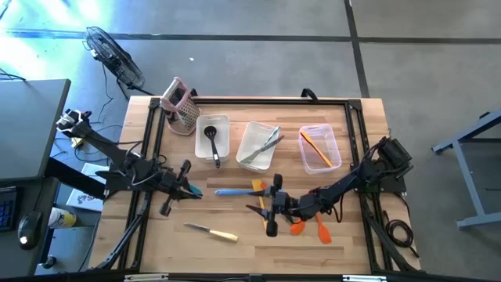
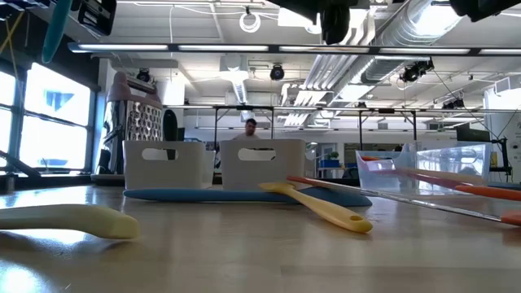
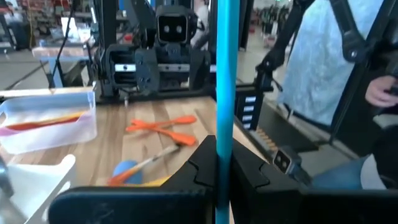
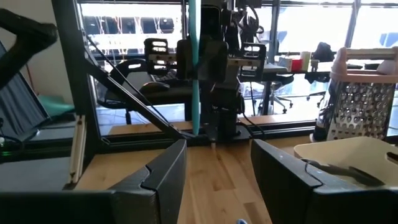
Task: Pick & Place Kitchen Items
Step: Put the blue spatula into the transparent bin
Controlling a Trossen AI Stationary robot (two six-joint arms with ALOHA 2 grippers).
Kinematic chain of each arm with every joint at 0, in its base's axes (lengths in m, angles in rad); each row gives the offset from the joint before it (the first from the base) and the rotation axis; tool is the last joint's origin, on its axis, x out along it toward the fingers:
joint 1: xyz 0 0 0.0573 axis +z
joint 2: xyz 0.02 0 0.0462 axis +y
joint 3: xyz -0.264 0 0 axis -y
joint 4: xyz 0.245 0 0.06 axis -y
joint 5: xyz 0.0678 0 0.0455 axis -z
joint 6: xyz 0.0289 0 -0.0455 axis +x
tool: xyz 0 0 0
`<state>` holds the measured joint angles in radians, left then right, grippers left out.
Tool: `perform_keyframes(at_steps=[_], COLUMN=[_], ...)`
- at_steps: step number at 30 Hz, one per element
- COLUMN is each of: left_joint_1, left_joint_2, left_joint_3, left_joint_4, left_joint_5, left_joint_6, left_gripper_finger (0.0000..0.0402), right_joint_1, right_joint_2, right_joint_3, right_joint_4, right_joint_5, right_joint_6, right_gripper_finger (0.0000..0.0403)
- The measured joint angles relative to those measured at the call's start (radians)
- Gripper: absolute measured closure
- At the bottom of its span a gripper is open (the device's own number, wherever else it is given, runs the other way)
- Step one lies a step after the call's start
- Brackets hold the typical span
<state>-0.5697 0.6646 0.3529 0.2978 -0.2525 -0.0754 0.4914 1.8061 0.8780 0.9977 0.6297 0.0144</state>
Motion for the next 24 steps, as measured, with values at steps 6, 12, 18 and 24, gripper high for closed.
perform_keyframes(at_steps=[6, 12, 18, 24], left_joint_1=[0.0, 0.001, 0.042, 0.123], left_joint_2=[0.129, 0.307, 0.465, 0.607], left_joint_3=[-0.018, -0.018, -0.009, 0.061], left_joint_4=[0.164, 0.39, 0.553, 0.603], left_joint_5=[-0.023, -0.071, -0.072, -0.009], left_joint_6=[-0.007, 0.002, -0.027, -0.053], left_gripper_finger=[0.0394, 0.0394, 0.0394, 0.0394], right_joint_1=[-0.004, -0.003, -0.001, 0.005], right_joint_2=[0.0, 0.0, 0.0, 0.0], right_joint_3=[0.0, -0.001, -0.001, -0.001], right_joint_4=[0.025, 0.026, 0.025, 0.025], right_joint_5=[0.0, -0.005, -0.004, -0.003], right_joint_6=[-0.019, -0.091, -0.081, -0.006], right_gripper_finger=[0.0229, 0.0229, 0.0229, 0.0229])
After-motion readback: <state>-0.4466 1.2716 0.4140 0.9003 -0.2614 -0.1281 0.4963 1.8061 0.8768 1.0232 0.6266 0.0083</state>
